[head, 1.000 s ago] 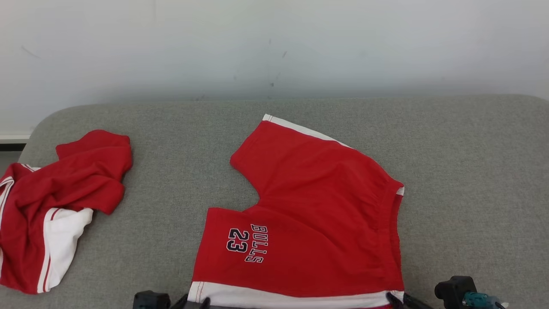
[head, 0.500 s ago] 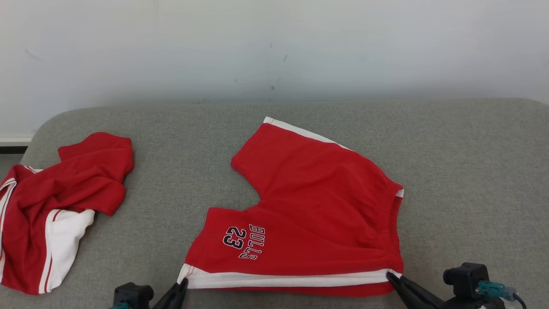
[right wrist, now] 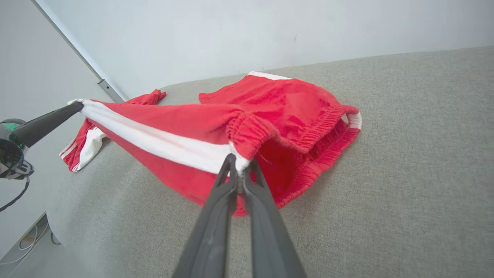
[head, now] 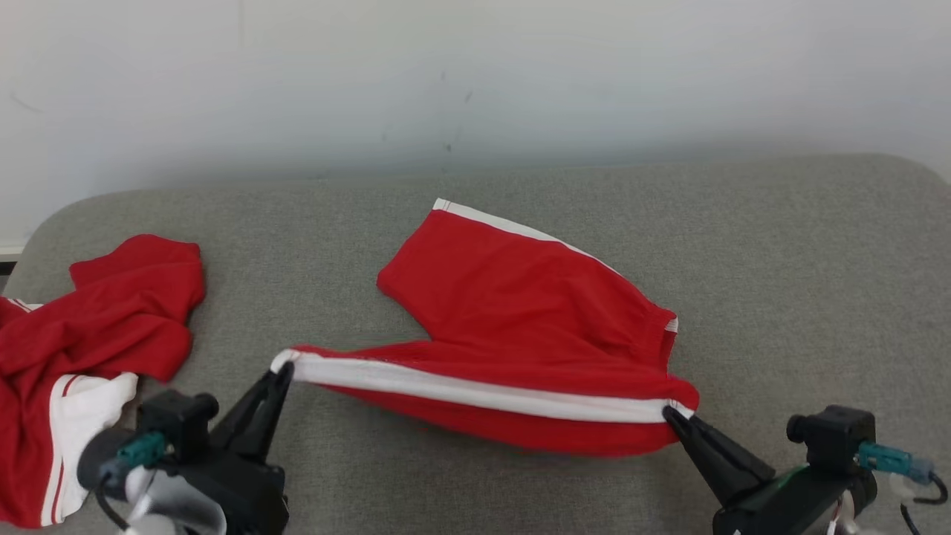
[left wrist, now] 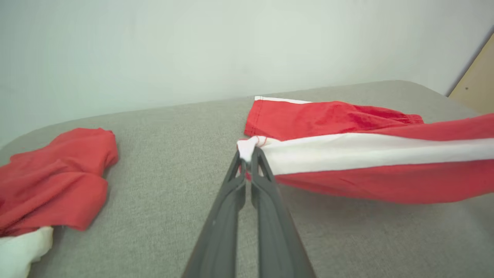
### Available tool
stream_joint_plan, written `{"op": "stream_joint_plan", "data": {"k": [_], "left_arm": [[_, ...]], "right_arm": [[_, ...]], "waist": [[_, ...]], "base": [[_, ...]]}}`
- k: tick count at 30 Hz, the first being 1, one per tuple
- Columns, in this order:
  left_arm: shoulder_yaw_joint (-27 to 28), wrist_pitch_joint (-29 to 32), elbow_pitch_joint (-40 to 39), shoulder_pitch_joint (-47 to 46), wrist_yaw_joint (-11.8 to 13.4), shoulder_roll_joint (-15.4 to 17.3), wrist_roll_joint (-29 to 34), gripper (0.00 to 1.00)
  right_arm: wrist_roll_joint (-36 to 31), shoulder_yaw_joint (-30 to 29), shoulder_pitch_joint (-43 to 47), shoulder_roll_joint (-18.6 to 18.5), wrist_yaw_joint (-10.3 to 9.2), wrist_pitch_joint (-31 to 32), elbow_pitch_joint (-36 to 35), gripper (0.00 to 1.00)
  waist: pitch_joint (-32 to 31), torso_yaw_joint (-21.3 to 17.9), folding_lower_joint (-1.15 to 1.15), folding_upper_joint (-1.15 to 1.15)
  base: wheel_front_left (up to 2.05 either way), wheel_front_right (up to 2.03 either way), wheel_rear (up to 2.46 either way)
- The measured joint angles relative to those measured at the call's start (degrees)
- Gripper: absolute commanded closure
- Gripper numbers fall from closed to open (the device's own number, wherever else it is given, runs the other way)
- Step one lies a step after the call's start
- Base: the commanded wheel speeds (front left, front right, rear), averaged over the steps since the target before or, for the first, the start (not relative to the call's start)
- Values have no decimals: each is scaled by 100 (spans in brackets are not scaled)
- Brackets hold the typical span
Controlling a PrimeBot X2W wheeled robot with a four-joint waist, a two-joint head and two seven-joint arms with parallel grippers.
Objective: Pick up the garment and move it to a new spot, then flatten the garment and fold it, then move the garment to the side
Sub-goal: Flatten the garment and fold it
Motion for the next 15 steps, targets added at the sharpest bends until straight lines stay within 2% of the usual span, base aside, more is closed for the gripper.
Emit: {"op": "stream_joint_plan", "data": {"k": [6, 15], "left_arm": [[25, 290, 68, -809, -236, 230, -46, 100], [76, 820, 523, -2204, -381, 527, -218, 100]], "right_arm": [[-10, -26, -599, 70, -27, 190, -7, 100], [31, 102, -1761, 579, -93, 546, 422, 100]], "waist": [[226, -155, 0, 0], [746, -513, 1, 0]], "base": [[0, 0, 0], [0, 0, 0]]}}
